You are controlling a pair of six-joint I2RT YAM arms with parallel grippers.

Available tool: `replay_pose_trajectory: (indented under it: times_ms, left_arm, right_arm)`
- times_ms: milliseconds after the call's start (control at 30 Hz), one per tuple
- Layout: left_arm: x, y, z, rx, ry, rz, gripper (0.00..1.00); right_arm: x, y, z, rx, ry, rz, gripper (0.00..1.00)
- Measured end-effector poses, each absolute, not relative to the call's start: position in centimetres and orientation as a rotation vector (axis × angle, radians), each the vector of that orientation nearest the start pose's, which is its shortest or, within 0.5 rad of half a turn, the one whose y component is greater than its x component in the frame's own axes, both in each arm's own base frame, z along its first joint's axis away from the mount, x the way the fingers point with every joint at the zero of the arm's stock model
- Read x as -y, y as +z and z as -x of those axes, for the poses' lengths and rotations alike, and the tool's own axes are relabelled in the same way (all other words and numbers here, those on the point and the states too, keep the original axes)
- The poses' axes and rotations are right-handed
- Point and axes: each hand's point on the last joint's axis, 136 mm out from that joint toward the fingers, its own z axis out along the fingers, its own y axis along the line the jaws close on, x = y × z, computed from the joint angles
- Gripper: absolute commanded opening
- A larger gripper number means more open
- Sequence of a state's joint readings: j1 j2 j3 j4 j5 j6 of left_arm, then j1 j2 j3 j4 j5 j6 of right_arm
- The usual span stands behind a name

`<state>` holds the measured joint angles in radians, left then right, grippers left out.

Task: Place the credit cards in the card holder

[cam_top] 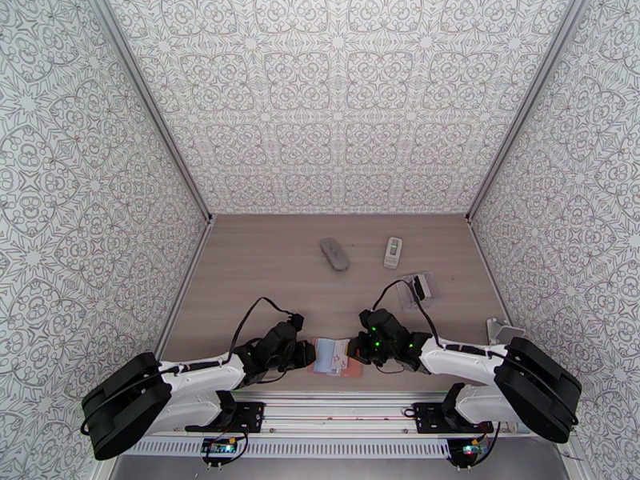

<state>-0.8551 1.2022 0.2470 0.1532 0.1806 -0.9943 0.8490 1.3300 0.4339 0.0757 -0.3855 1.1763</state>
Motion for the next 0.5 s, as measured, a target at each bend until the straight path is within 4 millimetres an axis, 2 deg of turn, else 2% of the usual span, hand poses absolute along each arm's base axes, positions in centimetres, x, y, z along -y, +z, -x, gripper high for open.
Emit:
replay_pose_trajectory:
  times_ms: [500]
  left_arm:
    - [23.48,1.97,-16.33,-2.641,-0.996,0.087,0.13]
  right_arm:
    - [-28.33,4.36,-15.89,-2.802,1.252,-0.238,0.00]
